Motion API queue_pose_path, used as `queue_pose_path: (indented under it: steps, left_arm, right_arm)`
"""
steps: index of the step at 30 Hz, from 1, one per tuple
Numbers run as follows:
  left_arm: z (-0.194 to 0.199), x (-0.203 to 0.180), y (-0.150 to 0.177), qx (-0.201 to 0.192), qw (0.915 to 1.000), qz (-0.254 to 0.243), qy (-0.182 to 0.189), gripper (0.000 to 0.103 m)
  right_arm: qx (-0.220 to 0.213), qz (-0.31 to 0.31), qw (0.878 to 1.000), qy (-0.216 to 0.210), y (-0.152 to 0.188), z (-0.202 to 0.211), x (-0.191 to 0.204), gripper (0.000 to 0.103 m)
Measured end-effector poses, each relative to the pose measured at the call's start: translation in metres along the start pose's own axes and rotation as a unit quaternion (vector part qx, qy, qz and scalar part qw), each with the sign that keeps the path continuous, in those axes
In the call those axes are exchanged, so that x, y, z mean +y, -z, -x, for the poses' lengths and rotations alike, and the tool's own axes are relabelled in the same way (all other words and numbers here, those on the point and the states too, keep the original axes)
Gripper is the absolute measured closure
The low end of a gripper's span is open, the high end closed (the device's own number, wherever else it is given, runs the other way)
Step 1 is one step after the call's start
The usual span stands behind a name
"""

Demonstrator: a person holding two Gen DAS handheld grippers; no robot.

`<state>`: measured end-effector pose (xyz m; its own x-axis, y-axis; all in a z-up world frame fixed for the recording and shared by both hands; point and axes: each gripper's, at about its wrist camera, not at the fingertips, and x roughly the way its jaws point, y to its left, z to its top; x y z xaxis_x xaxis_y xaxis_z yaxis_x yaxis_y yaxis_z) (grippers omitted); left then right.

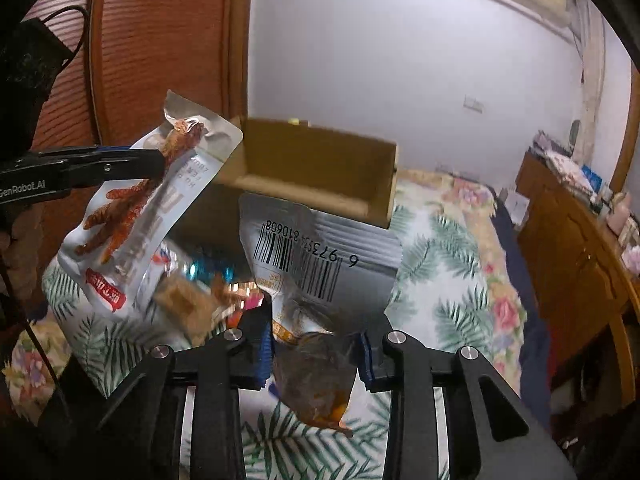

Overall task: Organize snacks
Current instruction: 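Lift both packs over the box and open both tools to drop them inside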

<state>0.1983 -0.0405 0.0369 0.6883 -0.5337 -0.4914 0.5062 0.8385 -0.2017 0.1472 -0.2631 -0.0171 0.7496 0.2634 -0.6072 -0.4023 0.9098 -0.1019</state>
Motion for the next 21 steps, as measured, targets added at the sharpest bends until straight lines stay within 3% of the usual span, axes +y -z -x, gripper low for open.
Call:
queue_pose_path:
  steps: [11,15,21]
  left_arm:
    - [0.001,0.032,-0.089,-0.051,0.9981,-0.024,-0.026,0.087]
    - [-0.012,0.052,-0.112,-0.054,0.9972,-0.029,-0.043,0.087]
    - [-0.047,0.086,-0.127,-0.042,0.9971,-0.017,-0.061,0.087]
  right_arm:
    - [-0.072,0.026,0.997,0.004,-0.090,0.006,-0.014,0.072]
    - [-0.089,0.020,0.996,-0.008,-0.124,-0.009,-0.023,0.072]
    - [-0.083,0.012,0.996,-0.022,-0.146,-0.052,-0.024,0.072]
